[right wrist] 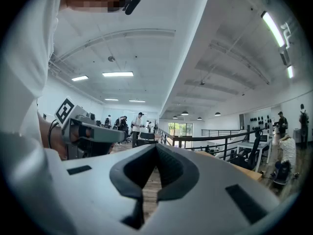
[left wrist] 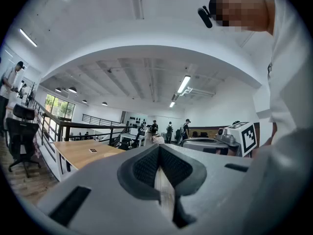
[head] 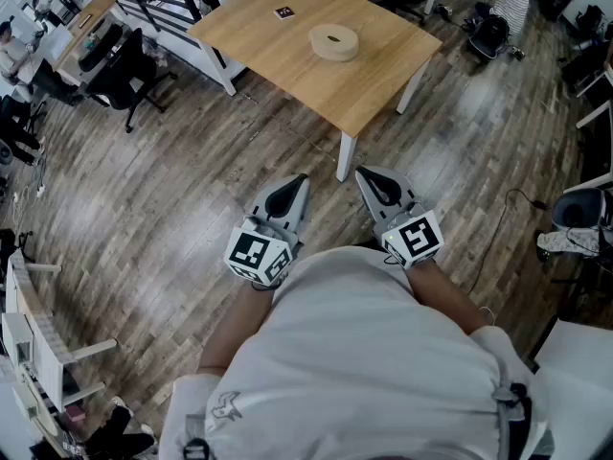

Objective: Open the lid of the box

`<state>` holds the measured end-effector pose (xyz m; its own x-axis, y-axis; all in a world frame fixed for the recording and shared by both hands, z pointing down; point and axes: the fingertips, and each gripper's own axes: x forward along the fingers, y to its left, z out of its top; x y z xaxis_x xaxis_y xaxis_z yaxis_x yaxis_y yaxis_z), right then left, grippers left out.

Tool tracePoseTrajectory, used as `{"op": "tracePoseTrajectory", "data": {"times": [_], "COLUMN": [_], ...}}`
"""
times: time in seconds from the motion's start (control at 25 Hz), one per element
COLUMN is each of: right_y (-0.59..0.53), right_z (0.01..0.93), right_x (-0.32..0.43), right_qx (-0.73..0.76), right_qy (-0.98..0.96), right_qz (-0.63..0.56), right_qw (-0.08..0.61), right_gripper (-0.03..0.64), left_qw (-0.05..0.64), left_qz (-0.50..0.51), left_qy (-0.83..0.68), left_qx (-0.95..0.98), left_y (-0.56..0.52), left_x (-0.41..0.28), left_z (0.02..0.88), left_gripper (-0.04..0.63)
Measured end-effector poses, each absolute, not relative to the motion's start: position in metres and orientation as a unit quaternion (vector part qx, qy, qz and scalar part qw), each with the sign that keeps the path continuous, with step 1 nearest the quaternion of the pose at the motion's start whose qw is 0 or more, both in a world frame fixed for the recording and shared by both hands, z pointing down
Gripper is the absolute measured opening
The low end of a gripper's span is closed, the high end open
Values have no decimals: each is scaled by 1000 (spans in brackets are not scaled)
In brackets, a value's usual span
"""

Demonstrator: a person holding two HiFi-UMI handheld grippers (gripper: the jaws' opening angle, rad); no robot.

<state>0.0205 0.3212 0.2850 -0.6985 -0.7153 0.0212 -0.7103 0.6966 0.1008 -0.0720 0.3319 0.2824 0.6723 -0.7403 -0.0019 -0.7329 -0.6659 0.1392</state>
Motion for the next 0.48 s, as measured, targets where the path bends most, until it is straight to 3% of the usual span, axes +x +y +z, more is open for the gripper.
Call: {"op": "tracePoseTrajectory", "data": {"times": [0.48], "right_y": [328], "right_z": [289], "right_x": [18], "right_qx": [382], "right_qy": [-923], "right_qz": [-46], "right_qw": [31], "right_gripper": [5], "left_qw": [60], "left_qz": [-32], "left_qy": [-404], "left_qx": [912], "left_y": [339], "left_x": [-71], "left_z": [285], "left_gripper": [6]}}
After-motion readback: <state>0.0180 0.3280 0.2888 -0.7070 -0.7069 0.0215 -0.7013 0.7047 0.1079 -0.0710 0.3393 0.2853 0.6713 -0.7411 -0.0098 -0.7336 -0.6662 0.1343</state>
